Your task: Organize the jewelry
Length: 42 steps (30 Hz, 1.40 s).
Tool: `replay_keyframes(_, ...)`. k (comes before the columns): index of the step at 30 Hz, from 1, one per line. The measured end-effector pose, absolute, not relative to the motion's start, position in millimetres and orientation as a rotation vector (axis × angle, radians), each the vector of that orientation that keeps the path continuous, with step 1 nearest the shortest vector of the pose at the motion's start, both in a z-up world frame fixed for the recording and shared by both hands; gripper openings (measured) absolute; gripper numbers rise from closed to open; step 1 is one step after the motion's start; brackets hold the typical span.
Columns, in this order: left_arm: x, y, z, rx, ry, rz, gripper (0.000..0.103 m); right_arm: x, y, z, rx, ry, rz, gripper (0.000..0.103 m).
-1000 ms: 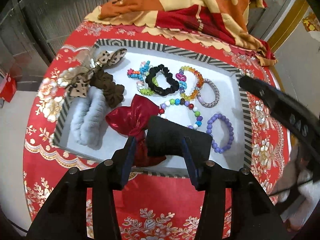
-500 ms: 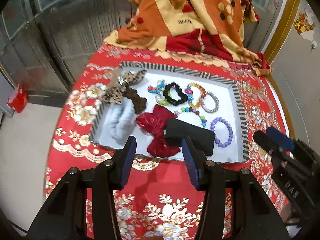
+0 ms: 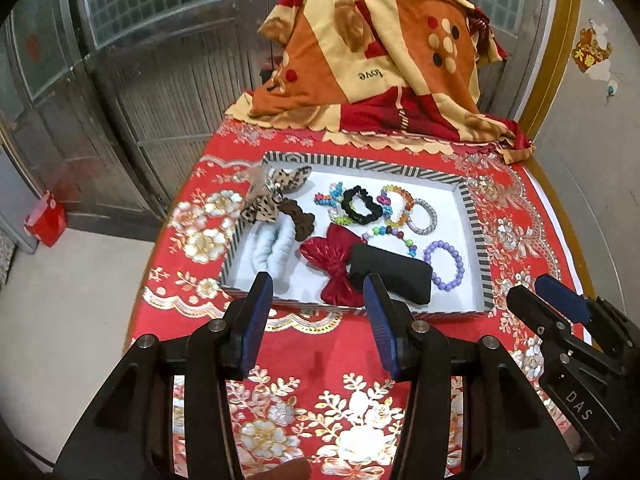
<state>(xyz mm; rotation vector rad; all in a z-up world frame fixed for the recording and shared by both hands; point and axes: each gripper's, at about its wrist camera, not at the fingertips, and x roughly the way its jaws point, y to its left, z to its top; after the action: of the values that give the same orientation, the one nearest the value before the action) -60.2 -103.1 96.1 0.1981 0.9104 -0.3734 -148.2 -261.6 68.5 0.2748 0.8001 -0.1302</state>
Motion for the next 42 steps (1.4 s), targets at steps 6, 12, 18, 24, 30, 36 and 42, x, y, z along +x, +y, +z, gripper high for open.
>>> replay_keyframes(6, -66, -97, 105, 0.198, 0.889, -0.382, 0.047, -156, -255, 77, 0.267, 0.783, -0.139, 0.043)
replay_keyframes(12, -67, -92, 111, 0.198, 0.877, -0.385, 0.047, -159, -249, 81, 0.262, 0.776, -0.135, 0.043)
replay_keyframes(18, -66, -89, 111, 0.196, 0.877, -0.380, 0.047, -159, -244, 80, 0.263, 0.783, -0.126, 0.043)
replay_keyframes(24, -66, -86, 111, 0.194, 0.879, -0.378, 0.047, -158, -243, 78, 0.262, 0.791, -0.123, 0.044)
replay_keyframes(30, -66, -86, 111, 0.195, 0.879, -0.380, 0.047, -158, -242, 77, 0.261, 0.791, -0.124, 0.044)
replay_keyframes(36, -66, -86, 111, 0.192, 0.882, -0.377, 0.047, -158, -242, 77, 0.262, 0.793, -0.124, 0.044)
replay_keyframes(42, -66, -86, 111, 0.193, 0.885, -0.378, 0.047, -157, -243, 73, 0.258, 0.809, -0.113, 0.044)
